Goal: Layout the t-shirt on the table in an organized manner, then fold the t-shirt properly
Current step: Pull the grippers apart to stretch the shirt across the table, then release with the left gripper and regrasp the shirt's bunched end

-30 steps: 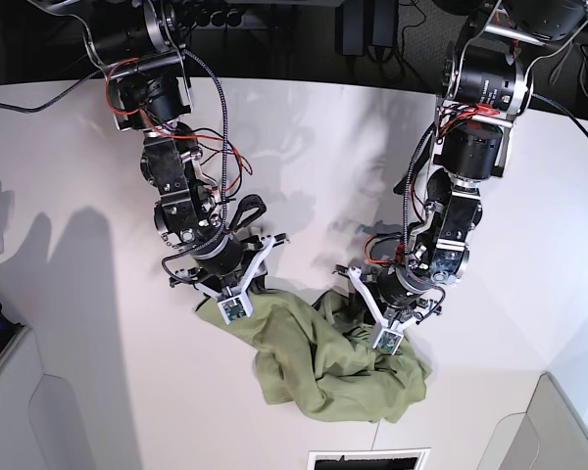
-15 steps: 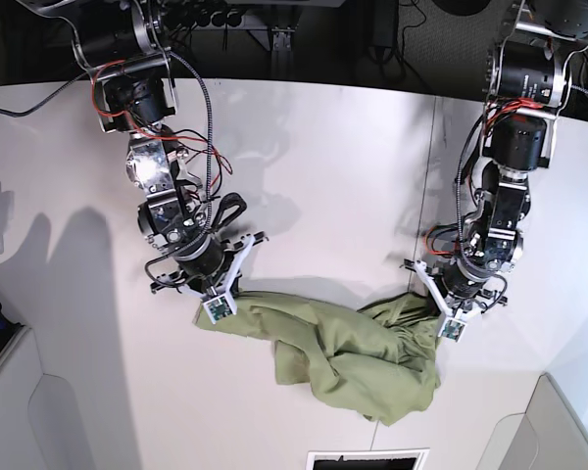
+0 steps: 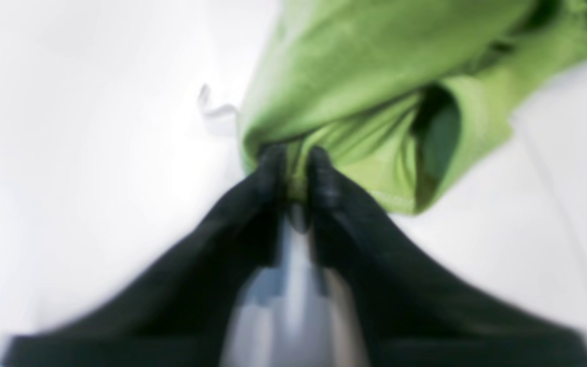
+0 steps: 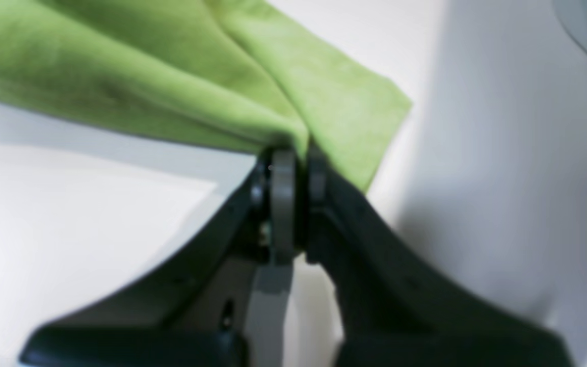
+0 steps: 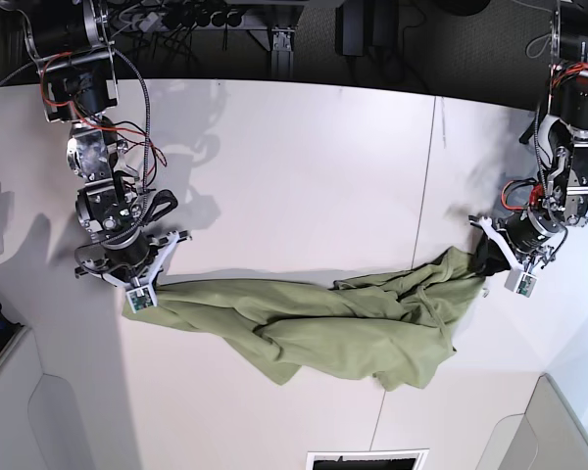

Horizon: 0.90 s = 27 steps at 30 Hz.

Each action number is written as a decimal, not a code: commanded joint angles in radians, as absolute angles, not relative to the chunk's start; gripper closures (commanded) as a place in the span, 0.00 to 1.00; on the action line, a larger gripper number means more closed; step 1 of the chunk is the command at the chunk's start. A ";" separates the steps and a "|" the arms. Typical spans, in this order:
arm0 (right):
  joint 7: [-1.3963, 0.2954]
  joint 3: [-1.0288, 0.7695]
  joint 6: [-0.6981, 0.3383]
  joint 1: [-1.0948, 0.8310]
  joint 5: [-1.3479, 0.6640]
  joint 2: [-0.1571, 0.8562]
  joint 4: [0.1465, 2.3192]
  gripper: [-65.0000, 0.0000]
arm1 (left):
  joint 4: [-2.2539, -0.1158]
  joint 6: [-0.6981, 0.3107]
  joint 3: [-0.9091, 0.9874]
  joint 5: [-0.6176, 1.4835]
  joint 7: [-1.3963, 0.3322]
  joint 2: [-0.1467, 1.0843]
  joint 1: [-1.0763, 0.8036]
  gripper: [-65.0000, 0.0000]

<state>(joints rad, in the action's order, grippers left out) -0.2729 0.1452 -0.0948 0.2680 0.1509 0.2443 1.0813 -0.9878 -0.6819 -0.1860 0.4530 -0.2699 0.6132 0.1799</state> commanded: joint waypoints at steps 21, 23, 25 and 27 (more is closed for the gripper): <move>-0.471 -0.138 -0.075 0.168 -0.075 0.266 1.362 0.49 | -1.383 -0.698 0.240 0.886 -0.596 0.712 0.011 0.44; -0.490 -0.138 -0.078 0.168 -0.091 0.263 1.387 0.49 | -1.424 -0.698 0.239 0.902 -0.596 0.704 0.012 0.44; -0.510 -0.138 -0.088 0.169 -0.105 0.263 1.423 0.49 | -1.469 -0.698 0.227 0.902 -0.596 0.688 0.015 0.44; -0.536 -0.138 -0.109 0.168 -0.118 0.263 1.463 0.49 | -1.505 -0.698 0.204 0.881 -0.594 0.665 0.027 0.44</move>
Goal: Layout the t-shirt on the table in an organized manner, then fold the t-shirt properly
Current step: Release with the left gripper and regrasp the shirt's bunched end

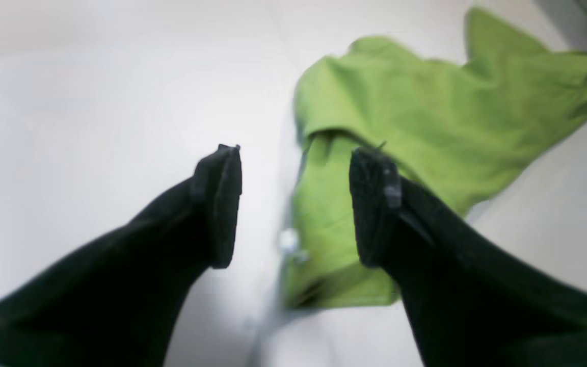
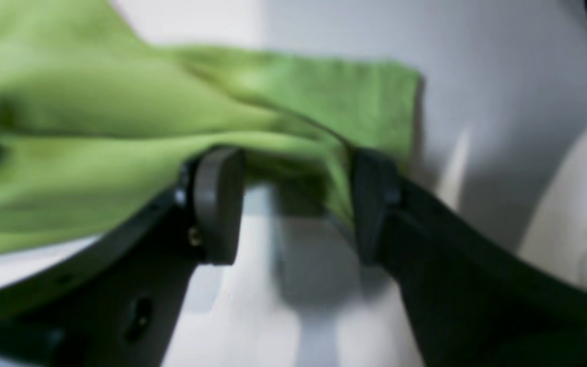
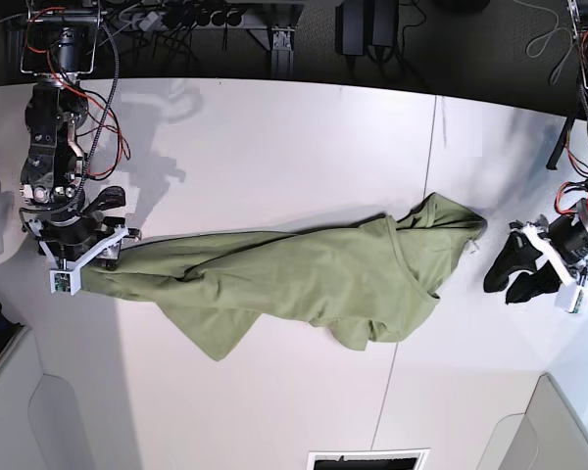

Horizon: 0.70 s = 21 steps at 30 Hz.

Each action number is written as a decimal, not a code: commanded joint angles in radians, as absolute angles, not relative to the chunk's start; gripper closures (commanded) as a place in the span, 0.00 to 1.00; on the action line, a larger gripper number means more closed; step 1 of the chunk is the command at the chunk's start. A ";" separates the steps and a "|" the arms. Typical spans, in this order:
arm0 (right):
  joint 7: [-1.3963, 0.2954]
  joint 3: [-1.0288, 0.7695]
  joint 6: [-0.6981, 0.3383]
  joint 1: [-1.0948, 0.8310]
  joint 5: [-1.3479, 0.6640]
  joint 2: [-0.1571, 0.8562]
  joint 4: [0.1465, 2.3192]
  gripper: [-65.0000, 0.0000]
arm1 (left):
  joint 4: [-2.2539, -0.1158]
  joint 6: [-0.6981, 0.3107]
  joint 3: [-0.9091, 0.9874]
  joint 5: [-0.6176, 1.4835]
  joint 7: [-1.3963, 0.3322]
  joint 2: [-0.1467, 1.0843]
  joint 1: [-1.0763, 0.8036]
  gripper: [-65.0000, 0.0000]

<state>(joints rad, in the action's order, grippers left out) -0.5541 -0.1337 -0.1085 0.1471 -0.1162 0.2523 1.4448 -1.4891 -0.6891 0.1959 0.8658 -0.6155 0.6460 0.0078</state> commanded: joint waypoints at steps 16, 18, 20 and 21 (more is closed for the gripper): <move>-0.534 -0.137 -0.165 0.176 -0.156 0.163 1.515 0.49 | -1.279 -0.608 -0.122 0.438 -0.415 0.482 0.320 0.44; -0.534 -0.137 -0.165 0.175 -0.157 0.163 1.515 0.49 | -1.229 -0.570 -0.135 0.393 -0.411 0.462 0.359 0.44; -0.534 -0.137 -0.165 0.174 -0.153 0.163 1.515 0.49 | -1.178 -0.543 -0.154 0.331 -0.380 0.446 0.390 0.44; -0.534 -0.137 -0.165 0.174 -0.150 0.163 1.514 0.49 | -1.156 -0.533 -0.167 0.306 -0.361 0.442 0.403 0.44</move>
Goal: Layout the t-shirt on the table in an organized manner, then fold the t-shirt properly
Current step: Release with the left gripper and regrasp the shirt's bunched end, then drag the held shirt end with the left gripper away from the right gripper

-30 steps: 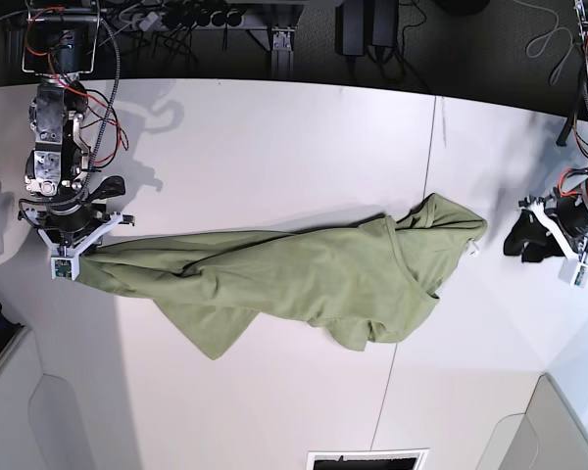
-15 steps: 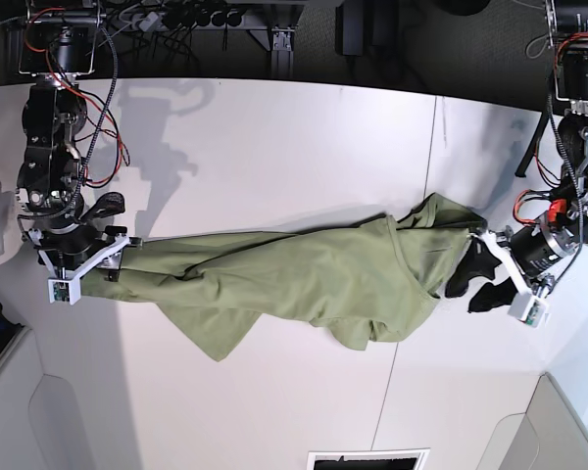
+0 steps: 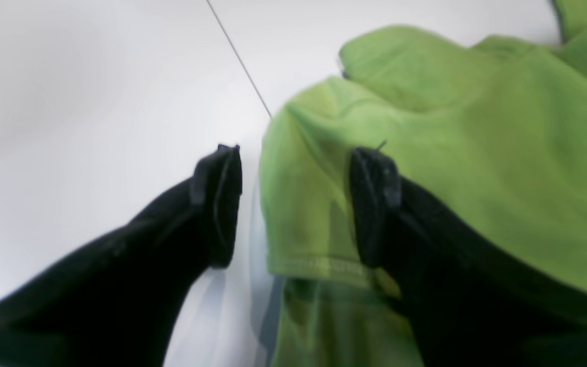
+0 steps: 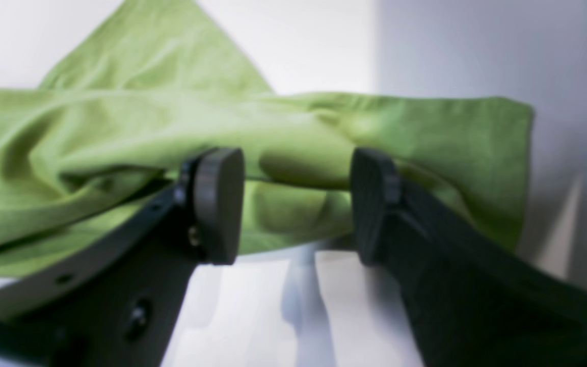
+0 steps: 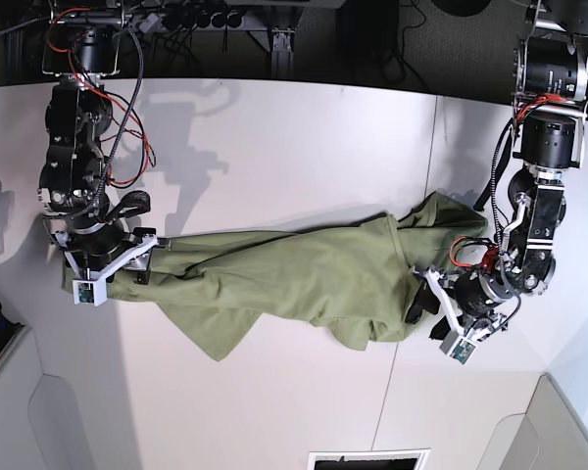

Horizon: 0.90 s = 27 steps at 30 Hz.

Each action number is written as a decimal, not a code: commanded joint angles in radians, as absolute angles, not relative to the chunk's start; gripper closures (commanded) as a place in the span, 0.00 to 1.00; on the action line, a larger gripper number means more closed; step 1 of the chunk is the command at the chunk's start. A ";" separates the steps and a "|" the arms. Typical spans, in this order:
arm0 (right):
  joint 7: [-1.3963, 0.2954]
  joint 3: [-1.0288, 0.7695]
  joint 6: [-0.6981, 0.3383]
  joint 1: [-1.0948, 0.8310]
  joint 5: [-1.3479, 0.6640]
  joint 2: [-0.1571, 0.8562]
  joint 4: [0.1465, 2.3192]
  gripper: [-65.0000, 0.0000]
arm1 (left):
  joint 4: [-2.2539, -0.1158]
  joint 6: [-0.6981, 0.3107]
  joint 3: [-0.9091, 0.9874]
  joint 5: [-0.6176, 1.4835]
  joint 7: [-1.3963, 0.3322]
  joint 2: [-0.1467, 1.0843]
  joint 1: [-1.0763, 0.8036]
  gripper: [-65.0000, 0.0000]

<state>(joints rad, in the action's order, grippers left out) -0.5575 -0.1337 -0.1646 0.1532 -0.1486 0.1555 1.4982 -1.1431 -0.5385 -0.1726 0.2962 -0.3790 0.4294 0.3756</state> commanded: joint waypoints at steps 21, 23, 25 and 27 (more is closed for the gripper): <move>-0.460 -0.137 -0.153 0.173 -0.074 0.166 1.381 0.49 | -1.298 -0.619 -0.265 0.363 -0.466 0.481 0.463 1.00; -0.461 -0.138 -0.153 0.173 -0.074 0.167 1.381 0.49 | -1.444 -0.622 -0.265 0.461 -0.530 0.533 0.434 1.00; -0.461 -0.137 -0.153 0.173 -0.071 0.165 1.381 0.49 | -1.588 -0.656 -0.265 0.556 -0.595 0.588 0.398 1.00; -0.461 -0.137 -0.153 0.173 -0.071 0.165 1.381 0.49 | -1.697 -0.698 -0.265 0.623 -0.648 0.632 0.356 1.00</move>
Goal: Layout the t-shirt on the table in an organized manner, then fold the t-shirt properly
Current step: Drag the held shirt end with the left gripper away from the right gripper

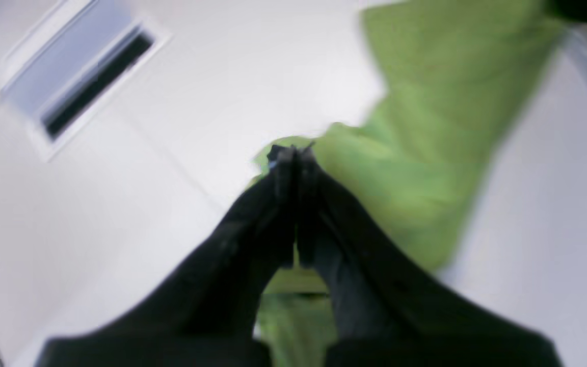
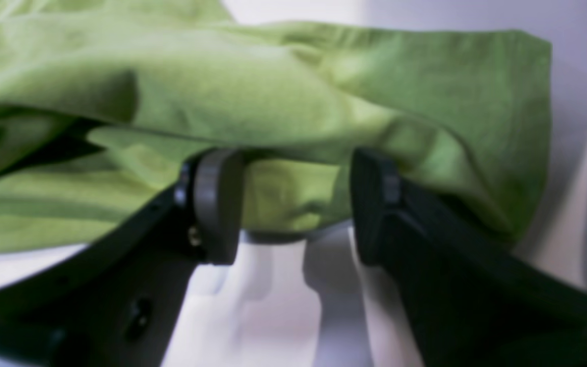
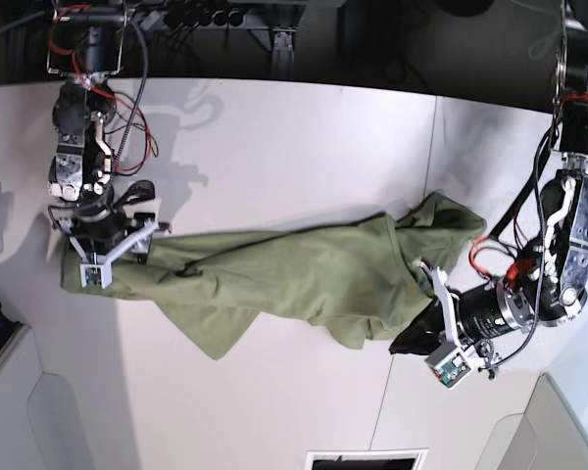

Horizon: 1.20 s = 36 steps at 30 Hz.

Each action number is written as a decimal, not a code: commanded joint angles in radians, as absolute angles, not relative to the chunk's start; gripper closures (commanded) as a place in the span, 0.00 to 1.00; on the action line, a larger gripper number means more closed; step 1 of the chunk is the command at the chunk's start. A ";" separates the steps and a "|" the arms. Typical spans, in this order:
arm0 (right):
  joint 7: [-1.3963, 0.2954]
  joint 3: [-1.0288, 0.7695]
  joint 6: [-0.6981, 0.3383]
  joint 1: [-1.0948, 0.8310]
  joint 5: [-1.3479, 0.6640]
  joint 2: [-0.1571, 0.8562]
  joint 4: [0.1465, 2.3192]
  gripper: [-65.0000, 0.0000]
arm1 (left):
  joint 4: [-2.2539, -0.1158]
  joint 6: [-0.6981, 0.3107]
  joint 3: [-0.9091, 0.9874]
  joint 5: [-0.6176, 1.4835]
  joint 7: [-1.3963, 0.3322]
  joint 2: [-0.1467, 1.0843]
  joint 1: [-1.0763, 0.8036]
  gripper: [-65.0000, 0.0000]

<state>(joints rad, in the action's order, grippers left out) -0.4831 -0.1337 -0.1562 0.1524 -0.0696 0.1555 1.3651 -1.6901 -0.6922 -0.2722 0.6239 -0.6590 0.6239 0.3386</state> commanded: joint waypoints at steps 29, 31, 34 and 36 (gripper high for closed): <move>-0.472 -0.137 -0.153 0.152 -0.078 0.168 1.382 0.49 | -0.916 -0.698 -0.260 0.761 -0.600 0.436 0.510 0.52; -0.472 -0.137 -0.153 0.152 -0.079 0.168 1.382 0.49 | -0.921 -0.698 -0.260 0.774 -0.610 0.435 0.510 0.82; -0.472 -0.137 -0.153 0.152 -0.079 0.168 1.382 0.49 | -0.954 -0.698 -0.256 0.802 -0.611 0.436 0.513 1.00; -0.472 -0.137 -0.153 0.152 -0.078 0.168 1.382 0.49 | -1.000 -0.698 -0.235 0.808 -0.611 0.439 0.513 1.00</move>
